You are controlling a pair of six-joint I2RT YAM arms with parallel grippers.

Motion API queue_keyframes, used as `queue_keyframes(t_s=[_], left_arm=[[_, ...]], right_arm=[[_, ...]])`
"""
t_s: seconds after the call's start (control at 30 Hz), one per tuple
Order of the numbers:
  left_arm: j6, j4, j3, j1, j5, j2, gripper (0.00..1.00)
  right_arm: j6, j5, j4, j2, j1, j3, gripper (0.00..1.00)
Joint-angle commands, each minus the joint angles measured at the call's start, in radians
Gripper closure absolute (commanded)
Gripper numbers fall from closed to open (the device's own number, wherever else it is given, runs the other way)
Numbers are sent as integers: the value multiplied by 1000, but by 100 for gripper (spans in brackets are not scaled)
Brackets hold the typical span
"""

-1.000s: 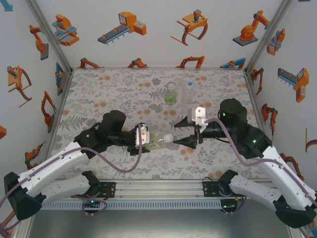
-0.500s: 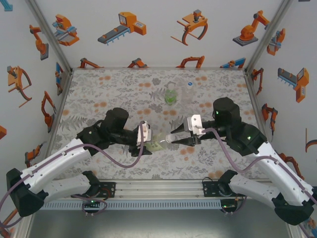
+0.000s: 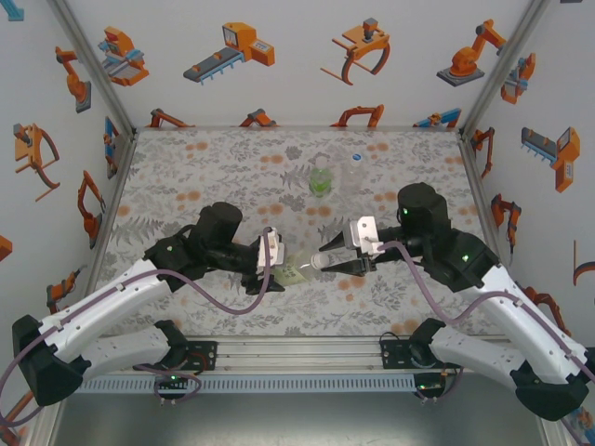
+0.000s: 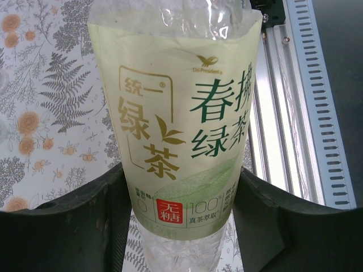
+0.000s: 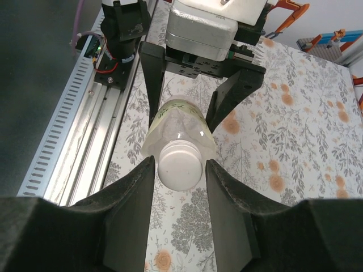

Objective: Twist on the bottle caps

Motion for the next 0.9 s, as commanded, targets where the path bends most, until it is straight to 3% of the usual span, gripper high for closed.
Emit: queue_keyframes(t_s=[0.0, 0.17, 0.37, 0.43, 0.5, 0.6, 0.7, 0.87], left_arm=[[-15, -4, 32, -5, 31, -4, 100], [-15, 1, 33, -4, 32, -4, 100], [-16, 3, 28, -5, 30, -9, 100], [-21, 14, 23, -5, 23, -13, 100], [-30, 26, 18, -5, 4, -13, 100], [-50, 38, 16, -4, -73, -10, 100], [-85, 86, -5, -3, -167, -13, 100], [-134, 146, -15, -1, -286, 14, 100]], right_arm=[[-6, -32, -7, 7, 11, 7, 60], [-2, -23, -7, 9, 16, 1, 60], [21, 14, 4, 1, 20, -9, 75], [107, 40, 50, -2, 20, -26, 76], [269, 77, 116, 10, 20, -41, 77], [571, 176, 174, 49, 20, -45, 92], [941, 379, 221, 63, 21, -82, 100], [1453, 658, 133, 71, 21, -119, 100]])
